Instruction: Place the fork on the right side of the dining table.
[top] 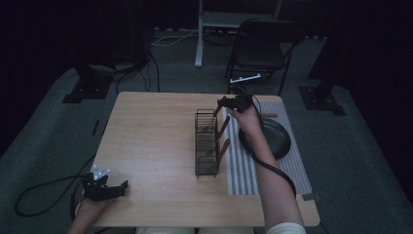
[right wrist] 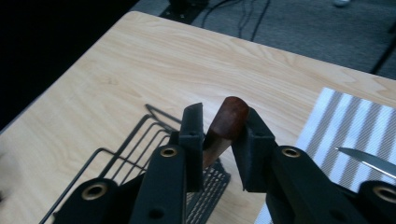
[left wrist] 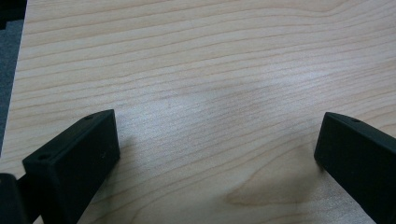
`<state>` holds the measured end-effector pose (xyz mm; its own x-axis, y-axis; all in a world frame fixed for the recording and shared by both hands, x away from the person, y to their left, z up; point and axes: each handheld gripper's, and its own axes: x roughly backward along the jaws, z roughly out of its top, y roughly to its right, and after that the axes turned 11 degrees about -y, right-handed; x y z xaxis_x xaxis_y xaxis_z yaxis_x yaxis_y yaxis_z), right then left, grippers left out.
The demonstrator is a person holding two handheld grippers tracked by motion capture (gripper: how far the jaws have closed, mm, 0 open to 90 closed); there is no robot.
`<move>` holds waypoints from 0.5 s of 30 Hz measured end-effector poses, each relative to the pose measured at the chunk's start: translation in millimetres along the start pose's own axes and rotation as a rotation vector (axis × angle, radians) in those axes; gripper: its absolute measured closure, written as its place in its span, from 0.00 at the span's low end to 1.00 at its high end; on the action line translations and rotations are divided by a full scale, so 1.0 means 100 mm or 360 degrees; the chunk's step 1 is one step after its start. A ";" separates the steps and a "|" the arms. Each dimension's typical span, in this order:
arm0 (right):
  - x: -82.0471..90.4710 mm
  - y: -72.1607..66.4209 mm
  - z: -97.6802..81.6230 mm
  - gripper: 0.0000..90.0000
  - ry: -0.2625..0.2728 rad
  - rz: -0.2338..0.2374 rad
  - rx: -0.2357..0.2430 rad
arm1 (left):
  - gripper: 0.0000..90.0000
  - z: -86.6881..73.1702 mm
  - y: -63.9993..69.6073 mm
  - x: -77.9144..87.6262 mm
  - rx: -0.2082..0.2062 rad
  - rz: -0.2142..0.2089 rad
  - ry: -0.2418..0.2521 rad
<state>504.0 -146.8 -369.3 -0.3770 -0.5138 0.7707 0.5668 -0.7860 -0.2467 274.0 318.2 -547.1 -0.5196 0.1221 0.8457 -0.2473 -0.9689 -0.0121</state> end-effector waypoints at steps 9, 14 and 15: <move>0.07 -0.11 -0.01 0.90 -0.0036 0.0008 0.0104 | 0.00 0.00 0.00 0.00 0.0000 0.0000 0.0000; 0.17 -0.19 0.00 0.90 -0.0006 -0.0010 0.0149 | 0.00 0.00 0.00 0.00 -0.0001 0.0000 -0.0001; 0.20 -0.21 0.00 0.90 -0.0002 -0.0009 0.0158 | 0.00 0.00 0.00 0.00 0.0000 0.0000 -0.0001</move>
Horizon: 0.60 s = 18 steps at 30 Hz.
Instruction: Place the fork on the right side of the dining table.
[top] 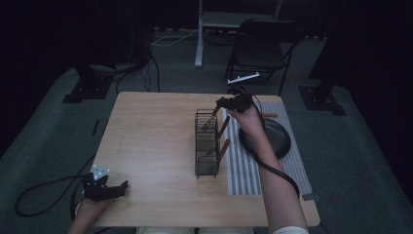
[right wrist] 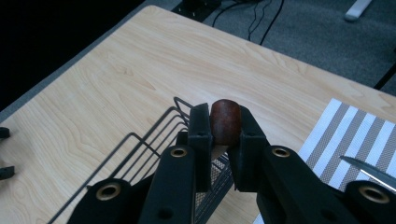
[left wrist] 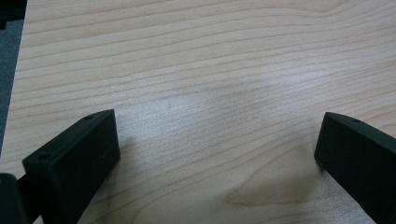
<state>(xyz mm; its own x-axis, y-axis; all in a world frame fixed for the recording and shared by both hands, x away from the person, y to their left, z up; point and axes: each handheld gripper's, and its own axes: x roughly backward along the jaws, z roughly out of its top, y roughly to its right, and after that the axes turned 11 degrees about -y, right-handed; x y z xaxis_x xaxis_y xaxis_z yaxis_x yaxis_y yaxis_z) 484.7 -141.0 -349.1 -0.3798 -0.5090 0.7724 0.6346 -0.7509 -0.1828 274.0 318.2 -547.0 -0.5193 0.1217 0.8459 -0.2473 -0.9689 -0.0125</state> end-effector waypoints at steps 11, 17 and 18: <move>0.36 -0.08 -0.02 0.90 0.0102 0.0030 0.0030 | 0.00 0.00 0.00 0.00 -0.0001 0.0001 0.0001; 0.58 -0.10 -0.02 0.90 0.0159 0.0024 0.0038 | 0.00 0.00 0.00 0.00 0.0000 0.0001 0.0001; 0.62 -0.11 -0.03 0.90 0.0170 0.0024 0.0035 | 0.00 0.00 0.00 0.00 -0.0001 0.0001 0.0001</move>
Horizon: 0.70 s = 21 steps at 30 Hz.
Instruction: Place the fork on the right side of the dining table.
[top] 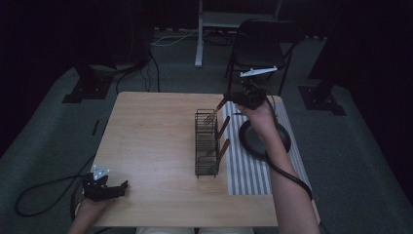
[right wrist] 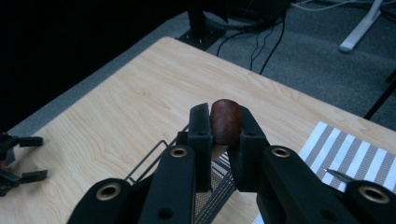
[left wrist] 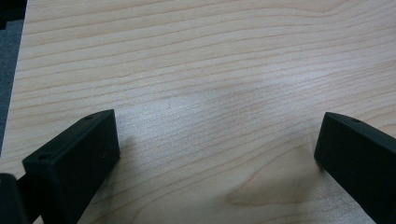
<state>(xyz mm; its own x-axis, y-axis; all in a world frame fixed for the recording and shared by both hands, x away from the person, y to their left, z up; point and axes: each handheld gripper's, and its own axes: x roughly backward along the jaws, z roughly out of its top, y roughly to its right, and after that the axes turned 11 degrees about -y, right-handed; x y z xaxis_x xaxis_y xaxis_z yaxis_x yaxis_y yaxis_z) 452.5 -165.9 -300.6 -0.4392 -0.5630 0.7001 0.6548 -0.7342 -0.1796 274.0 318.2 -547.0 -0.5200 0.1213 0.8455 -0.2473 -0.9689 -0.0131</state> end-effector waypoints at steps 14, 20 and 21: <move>0.58 0.12 -0.11 0.90 0.0173 -0.0081 -0.0069 | 0.00 0.00 0.00 0.00 0.0000 -0.0001 -0.0001; 0.71 0.21 -0.24 0.90 0.0172 -0.0121 -0.0098 | 0.00 0.00 0.00 0.00 0.0000 -0.0001 -0.0001; 0.72 0.22 -0.27 0.90 0.0172 -0.0128 -0.0100 | 0.00 0.00 0.00 0.00 0.0000 -0.0001 -0.0001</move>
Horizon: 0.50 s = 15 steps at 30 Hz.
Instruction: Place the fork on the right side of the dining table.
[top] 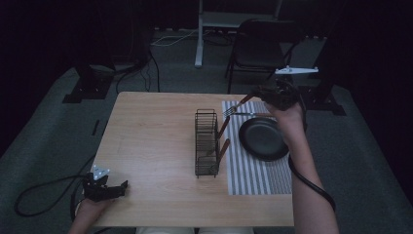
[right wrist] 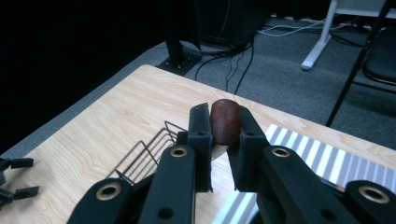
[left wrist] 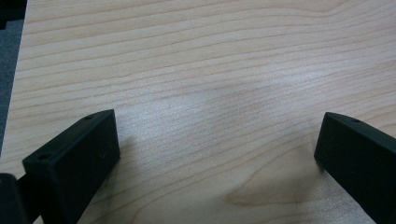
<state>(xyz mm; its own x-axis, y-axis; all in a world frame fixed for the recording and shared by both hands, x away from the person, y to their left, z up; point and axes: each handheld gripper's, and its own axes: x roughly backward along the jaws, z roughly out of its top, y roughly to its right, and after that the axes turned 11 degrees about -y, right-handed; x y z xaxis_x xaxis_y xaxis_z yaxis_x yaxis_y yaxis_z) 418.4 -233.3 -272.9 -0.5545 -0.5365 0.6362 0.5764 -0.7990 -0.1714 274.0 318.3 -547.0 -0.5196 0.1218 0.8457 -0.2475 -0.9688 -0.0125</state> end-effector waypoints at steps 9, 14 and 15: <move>0.08 0.13 -0.34 0.90 -0.0011 -0.0034 -0.0048 | 0.00 0.00 0.00 0.00 -0.0003 0.0002 0.0001; 0.12 0.18 -0.55 0.90 -0.0007 -0.0035 -0.0085 | 0.00 0.00 0.00 0.00 -0.0002 0.0001 -0.0001; 0.13 0.19 -0.59 0.90 0.0001 -0.0035 -0.0091 | 0.00 0.00 0.00 0.00 0.0000 0.0001 0.0000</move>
<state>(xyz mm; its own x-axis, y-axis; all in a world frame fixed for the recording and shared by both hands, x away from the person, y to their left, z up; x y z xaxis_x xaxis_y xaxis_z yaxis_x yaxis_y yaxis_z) 386.6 -271.6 -312.7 -0.5671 -0.5185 0.6399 0.5286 -0.8250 -0.2001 274.1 318.3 -547.0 -0.5199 0.1215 0.8456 -0.2476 -0.9688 -0.0130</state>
